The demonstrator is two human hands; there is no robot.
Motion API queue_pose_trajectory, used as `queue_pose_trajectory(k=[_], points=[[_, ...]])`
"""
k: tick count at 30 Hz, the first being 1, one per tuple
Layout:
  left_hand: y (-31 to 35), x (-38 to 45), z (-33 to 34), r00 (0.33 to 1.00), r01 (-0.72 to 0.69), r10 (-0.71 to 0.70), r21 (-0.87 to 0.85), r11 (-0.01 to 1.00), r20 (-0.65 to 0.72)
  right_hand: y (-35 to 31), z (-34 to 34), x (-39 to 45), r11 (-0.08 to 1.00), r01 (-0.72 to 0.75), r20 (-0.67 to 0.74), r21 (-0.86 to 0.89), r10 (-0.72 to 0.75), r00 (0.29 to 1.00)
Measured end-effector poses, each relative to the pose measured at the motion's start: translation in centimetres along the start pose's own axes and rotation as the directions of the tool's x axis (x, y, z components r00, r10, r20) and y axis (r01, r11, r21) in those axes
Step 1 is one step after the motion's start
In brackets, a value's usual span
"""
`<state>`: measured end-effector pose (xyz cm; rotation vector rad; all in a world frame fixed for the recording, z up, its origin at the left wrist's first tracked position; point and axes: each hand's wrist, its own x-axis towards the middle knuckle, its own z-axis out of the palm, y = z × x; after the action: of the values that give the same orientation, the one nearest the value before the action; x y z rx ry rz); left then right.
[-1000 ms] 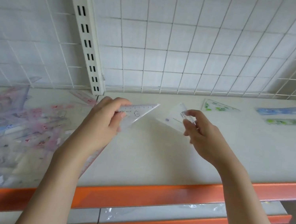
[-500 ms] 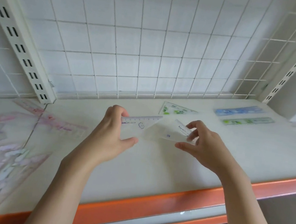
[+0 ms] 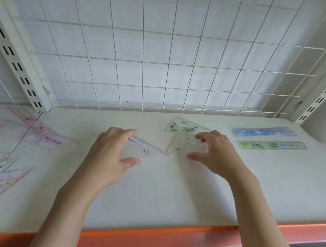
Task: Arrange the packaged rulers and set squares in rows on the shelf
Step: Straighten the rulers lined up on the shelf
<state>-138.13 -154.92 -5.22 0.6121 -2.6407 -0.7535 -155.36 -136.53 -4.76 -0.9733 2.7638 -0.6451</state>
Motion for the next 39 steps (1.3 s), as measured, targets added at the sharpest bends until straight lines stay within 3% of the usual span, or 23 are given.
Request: queue_pose_trajectory(k=[8, 23, 30, 39], points=[[1.2, 0.4, 1.2, 0.997, 0.080, -0.081, -0.061, 0.995, 0.000, 0.6, -0.1, 0.5, 0.999, 0.022, 0.070, 0.026, -0.024, 0.997], [8.8, 6.6, 6.6, 0.949, -0.107, 0.067, 0.114, 0.988, 0.307, 6.0, -3.5, -2.6, 0.994, -0.059, -0.076, 0.094, 0.067, 0.995], [9.3, 6.8, 7.3, 0.949, -0.141, 0.041, 0.303, 0.943, 0.313, 5.7, -3.5, -2.7, 0.994, -0.053, -0.076, 0.095, 0.060, 0.995], [6.8, 4.8, 4.0, 0.977, -0.081, -0.005, 0.390, 0.917, 0.215, 1.9, -2.1, -2.0, 0.995, 0.058, -0.070, 0.081, -0.053, 0.996]])
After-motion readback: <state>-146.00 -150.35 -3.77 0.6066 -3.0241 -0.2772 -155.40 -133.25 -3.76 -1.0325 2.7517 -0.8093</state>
